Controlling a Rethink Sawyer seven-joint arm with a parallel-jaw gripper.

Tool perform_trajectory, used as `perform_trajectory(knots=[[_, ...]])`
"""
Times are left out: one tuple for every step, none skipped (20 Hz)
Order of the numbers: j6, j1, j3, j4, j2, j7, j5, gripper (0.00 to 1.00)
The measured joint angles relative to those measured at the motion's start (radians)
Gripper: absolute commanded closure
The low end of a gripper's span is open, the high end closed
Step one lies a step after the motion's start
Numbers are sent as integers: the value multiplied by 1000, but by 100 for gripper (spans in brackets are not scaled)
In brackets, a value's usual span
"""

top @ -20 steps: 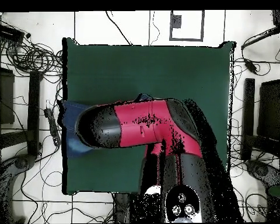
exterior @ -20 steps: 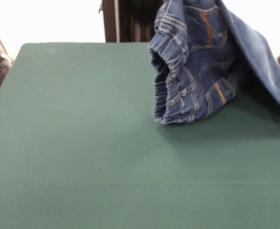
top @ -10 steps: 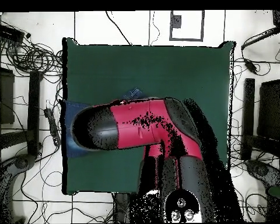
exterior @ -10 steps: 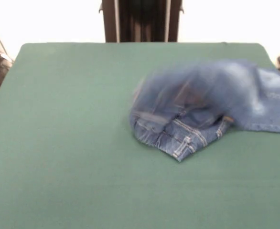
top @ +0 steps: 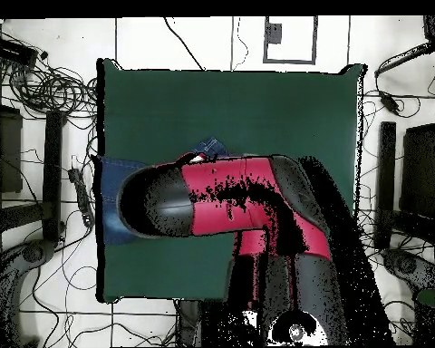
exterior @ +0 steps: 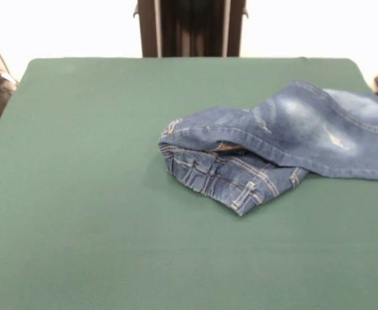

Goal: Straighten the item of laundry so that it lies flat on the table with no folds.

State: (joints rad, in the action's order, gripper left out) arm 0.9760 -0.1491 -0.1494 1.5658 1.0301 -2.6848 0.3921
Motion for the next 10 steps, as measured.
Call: perform_trajectory(knots=[[0, 0, 0, 0, 1, 0, 1, 0], [0, 0, 0, 0, 1, 0, 1, 0], [0, 0, 0, 0, 1, 0, 1, 0], [0, 0, 0, 0, 1, 0, 1, 0], [0, -1, -1, 0, 0, 0, 1, 0], [0, -2, -1, 0, -1, 0, 1, 0], [0, -2, -2, 0, -2, 0, 1, 0], [0, -3, -2, 0, -3, 0, 1, 0], [0, -4, -3, 0, -6, 0, 1, 0], [0, -6, -5, 0, -10, 0, 1, 0]])
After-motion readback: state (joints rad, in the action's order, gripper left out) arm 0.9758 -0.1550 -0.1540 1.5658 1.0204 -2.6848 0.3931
